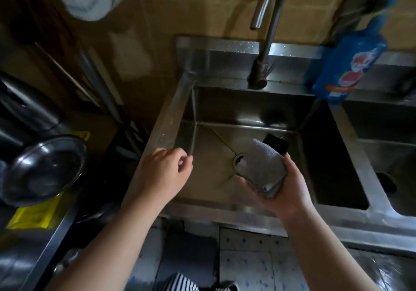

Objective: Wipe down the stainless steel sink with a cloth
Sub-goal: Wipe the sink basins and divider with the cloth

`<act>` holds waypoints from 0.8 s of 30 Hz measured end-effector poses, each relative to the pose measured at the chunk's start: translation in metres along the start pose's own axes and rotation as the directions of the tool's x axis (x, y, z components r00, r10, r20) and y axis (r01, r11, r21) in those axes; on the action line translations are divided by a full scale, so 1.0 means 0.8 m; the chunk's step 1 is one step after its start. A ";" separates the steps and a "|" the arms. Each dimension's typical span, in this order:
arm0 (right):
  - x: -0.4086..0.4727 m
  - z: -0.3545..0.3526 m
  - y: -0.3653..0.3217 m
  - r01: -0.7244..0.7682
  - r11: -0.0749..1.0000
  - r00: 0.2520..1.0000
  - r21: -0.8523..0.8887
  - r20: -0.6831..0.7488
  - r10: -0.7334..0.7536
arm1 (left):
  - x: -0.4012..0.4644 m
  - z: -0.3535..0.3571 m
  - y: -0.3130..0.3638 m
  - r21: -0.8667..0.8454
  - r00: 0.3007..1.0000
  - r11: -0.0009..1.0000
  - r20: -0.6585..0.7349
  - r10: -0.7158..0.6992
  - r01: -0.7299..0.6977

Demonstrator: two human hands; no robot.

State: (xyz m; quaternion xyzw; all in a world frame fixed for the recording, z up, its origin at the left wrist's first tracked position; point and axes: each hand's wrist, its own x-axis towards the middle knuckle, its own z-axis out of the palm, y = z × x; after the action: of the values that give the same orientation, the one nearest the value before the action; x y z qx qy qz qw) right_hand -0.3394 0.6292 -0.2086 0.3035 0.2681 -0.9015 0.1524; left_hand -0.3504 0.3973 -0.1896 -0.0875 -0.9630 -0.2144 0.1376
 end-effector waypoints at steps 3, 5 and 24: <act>0.037 0.019 0.004 -0.062 0.998 0.998 -0.029 -0.021 0.061 | 0.016 0.000 -0.015 0.021 0.998 0.998 0.012 -0.060 0.060; 0.062 0.037 0.007 -0.098 0.994 0.993 -0.042 -0.065 0.095 | 0.039 0.000 -0.029 0.033 0.997 0.997 0.005 -0.076 0.076; 0.393 0.193 -0.078 0.326 0.624 0.764 -0.710 -0.191 -0.616 | 0.369 0.167 -0.143 -0.018 0.985 0.999 0.165 0.043 -0.041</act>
State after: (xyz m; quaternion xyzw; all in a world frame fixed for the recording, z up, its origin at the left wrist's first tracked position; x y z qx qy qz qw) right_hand -0.6804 0.5553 -0.2783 0.3342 0.6552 -0.6745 -0.0633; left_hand -0.6864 0.3858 -0.2607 -0.1263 -0.9675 -0.2104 0.0612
